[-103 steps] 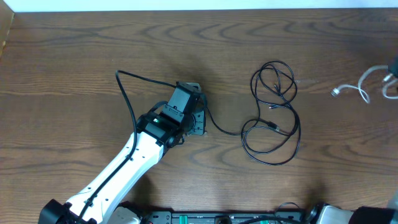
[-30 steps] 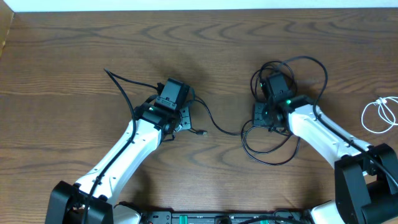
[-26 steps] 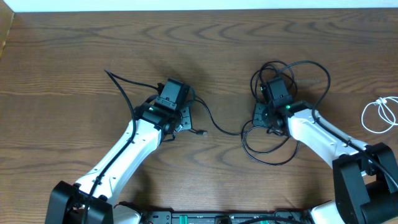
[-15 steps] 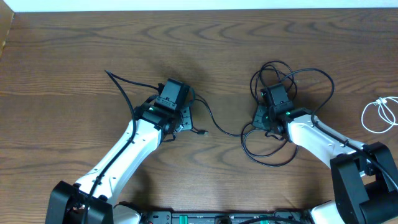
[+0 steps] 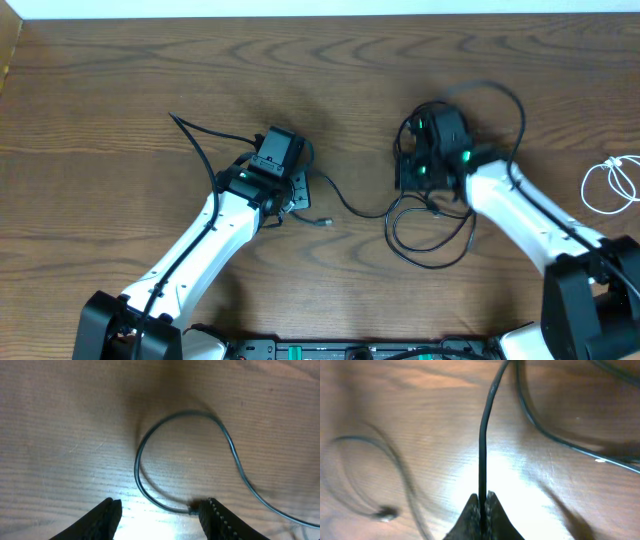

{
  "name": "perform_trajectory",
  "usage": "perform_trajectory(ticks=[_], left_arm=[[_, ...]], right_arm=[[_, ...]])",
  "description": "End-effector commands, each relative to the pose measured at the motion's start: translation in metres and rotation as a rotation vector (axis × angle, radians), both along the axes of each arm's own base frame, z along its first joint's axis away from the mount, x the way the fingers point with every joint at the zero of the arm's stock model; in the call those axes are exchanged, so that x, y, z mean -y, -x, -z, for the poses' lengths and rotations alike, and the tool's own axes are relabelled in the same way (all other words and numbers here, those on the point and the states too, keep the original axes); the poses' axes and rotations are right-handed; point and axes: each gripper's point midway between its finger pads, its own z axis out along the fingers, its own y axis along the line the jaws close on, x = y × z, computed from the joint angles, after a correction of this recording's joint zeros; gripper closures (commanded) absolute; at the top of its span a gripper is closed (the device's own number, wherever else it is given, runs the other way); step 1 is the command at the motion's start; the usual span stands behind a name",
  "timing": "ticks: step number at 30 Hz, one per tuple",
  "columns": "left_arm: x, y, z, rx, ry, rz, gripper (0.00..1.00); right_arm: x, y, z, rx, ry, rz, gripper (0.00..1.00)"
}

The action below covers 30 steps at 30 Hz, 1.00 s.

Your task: Untangle cables

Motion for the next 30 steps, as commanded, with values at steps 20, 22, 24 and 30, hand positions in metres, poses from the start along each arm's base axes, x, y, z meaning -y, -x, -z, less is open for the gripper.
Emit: perform_trajectory(ticks=[20, 22, 24, 30], left_arm=[[-0.002, 0.000, 0.001, -0.004, -0.008, -0.006, 0.45], [-0.002, 0.000, 0.001, -0.004, -0.007, -0.006, 0.45], [-0.002, 0.000, 0.001, -0.004, -0.007, -0.006, 0.45], [-0.001, -0.002, 0.000, 0.007, -0.002, -0.006, 0.45]], right_arm=[[-0.033, -0.039, -0.360, 0.761, -0.172, -0.347, 0.99], [-0.034, -0.033, -0.383, 0.820, -0.188, -0.359, 0.99], [-0.032, -0.029, -0.401, 0.863, -0.194, -0.358, 0.99], [-0.026, -0.013, -0.431, 0.930, -0.206, -0.353, 0.99]])
